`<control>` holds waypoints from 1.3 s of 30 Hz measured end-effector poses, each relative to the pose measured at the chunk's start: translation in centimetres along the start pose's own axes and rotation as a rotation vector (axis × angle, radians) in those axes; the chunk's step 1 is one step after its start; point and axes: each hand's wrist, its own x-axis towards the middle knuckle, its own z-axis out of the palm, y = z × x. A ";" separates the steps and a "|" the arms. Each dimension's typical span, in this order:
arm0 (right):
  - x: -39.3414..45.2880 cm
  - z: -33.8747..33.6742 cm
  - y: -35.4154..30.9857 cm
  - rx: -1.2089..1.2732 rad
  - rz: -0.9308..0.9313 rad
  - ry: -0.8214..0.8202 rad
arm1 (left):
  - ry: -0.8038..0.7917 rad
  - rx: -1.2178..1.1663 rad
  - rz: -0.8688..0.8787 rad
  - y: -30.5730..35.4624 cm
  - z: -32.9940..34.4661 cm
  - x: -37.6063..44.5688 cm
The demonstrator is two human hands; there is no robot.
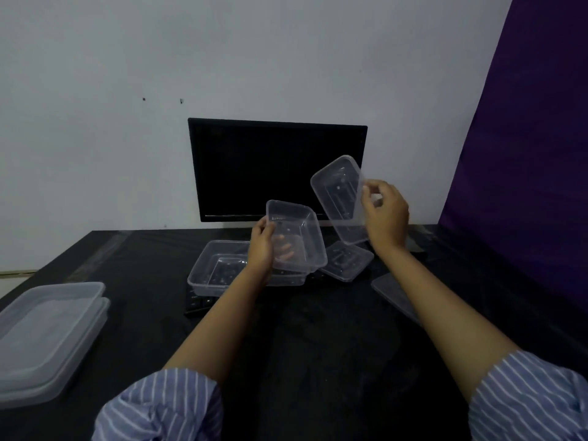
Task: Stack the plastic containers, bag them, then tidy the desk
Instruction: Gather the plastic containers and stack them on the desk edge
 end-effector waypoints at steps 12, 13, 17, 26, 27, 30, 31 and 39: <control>-4.7 6.2 -2.4 0.544 1.041 -0.264 | -0.025 -0.013 0.067 0.9 -4.2 -2.6; -5.4 6.7 -2.8 0.605 1.098 -0.302 | -0.028 -0.011 0.064 1.0 -4.4 -2.8; -7.1 8.6 -4.1 0.671 1.131 -0.389 | -0.024 0.028 0.079 1.2 -5.0 -3.3; -8.8 10.9 -6.2 0.619 1.012 -0.397 | -0.034 -0.011 0.069 1.8 -6.0 -4.3; -8.8 10.9 -6.4 0.606 1.005 -0.392 | -0.053 -0.037 0.049 1.9 -6.1 -4.4; -8.8 11.1 -6.7 0.593 1.000 -0.367 | -0.104 -0.022 0.108 1.9 -6.8 -4.4; -8.9 11.2 -6.8 0.591 0.994 -0.358 | -0.122 -0.006 0.134 1.9 -7.0 -4.3; -9.8 10.7 -7.1 0.421 0.725 -0.415 | -0.171 0.065 0.207 2.1 -7.3 -4.7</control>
